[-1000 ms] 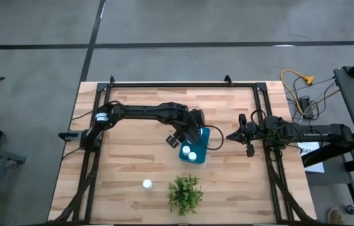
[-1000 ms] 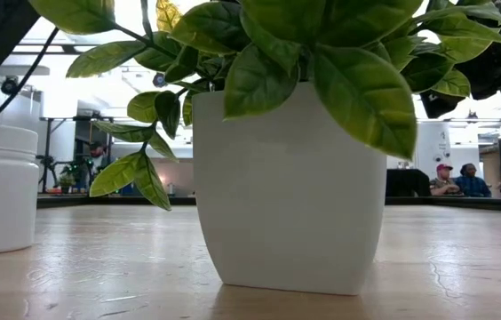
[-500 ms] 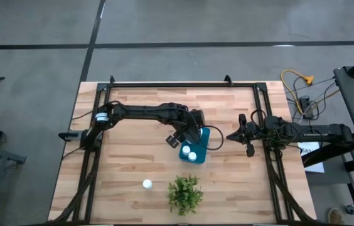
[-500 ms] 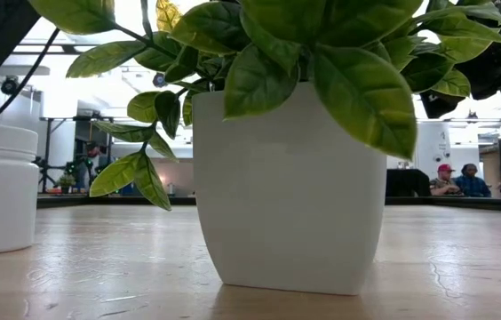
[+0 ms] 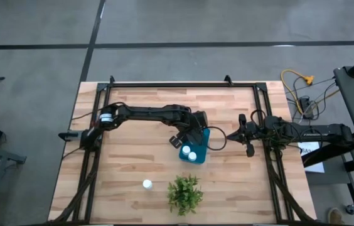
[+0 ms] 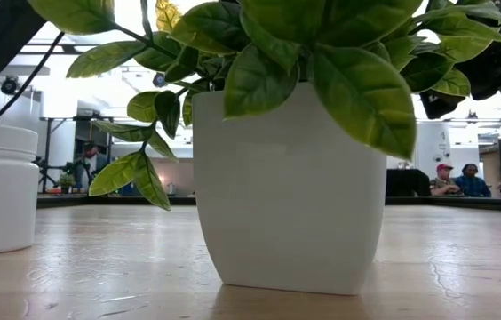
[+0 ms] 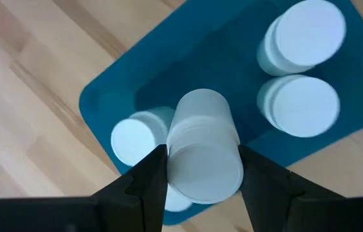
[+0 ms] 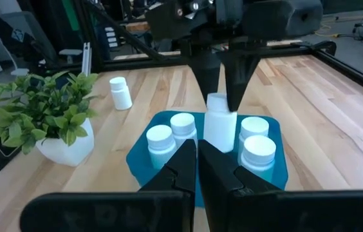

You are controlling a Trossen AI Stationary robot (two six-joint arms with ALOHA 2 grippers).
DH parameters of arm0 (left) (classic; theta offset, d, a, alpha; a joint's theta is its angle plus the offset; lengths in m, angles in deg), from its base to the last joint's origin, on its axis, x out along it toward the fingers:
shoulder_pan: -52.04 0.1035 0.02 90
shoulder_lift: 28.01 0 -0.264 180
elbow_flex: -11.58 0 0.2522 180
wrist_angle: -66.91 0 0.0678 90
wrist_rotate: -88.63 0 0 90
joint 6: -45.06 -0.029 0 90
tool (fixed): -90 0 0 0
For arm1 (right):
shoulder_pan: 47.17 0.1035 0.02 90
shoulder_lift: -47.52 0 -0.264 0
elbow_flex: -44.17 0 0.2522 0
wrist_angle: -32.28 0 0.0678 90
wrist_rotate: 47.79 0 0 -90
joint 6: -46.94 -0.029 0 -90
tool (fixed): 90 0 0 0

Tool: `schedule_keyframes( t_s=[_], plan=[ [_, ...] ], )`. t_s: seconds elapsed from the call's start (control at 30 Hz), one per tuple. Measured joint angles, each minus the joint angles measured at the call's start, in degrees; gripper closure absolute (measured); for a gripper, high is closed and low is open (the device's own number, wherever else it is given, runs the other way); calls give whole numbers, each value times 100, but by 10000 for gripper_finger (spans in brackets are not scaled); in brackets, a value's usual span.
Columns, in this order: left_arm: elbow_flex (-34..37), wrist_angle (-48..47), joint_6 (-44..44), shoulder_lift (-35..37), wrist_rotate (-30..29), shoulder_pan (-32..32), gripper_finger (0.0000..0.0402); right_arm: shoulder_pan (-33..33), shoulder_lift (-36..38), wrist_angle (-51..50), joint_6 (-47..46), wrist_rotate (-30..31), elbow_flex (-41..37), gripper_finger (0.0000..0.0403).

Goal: Pick and place pill bottles into a basket
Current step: Put the white pill bottle into the blue bin

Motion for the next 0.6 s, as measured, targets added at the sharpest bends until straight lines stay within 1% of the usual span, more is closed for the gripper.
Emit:
schedule_keyframes(
  t_s=[0.27,0.43,0.6],
  plan=[
    [-163,129,-120,-50,4,-26,255,0,4,-34,12,7,-11,394],
    [-515,159,-122,-50,373,-85,255,0,4,-33,5,9,-15,394],
    [-583,145,-6,-65,414,-118,255,0,7,-38,-35,9,-34,394]
  ],
)
